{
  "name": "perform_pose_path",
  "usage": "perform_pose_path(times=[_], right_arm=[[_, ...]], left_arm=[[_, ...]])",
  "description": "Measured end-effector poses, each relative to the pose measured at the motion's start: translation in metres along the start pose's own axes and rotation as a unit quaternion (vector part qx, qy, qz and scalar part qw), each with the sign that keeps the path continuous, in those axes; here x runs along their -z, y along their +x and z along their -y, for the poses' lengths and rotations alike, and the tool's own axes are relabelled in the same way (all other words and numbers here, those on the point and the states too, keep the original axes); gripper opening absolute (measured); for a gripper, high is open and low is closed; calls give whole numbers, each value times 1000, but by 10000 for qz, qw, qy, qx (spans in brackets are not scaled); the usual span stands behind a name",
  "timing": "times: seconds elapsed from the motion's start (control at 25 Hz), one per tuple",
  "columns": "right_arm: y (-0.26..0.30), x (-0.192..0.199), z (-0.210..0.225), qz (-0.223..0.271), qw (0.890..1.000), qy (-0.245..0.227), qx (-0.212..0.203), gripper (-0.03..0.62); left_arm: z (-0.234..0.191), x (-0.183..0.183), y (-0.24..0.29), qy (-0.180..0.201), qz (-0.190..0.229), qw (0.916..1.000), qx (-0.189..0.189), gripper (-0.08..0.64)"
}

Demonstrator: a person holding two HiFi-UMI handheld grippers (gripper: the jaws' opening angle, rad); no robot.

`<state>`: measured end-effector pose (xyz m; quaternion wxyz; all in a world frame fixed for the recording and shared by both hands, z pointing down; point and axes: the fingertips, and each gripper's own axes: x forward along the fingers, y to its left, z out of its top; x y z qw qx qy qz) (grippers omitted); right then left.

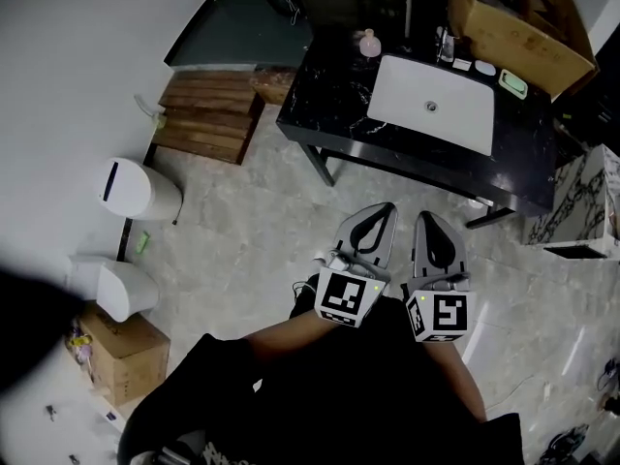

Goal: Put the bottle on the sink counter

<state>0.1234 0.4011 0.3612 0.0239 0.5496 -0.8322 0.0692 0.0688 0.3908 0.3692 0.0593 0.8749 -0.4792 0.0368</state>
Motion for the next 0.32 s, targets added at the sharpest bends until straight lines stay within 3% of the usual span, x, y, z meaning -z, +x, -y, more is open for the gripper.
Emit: perform_pose_path(times=[0.32], right_arm=[[15, -1, -64, -46, 9998, -173, -11, 37]], left_arm=[[-41, -5, -38, -78, 159, 9998, 112, 16]])
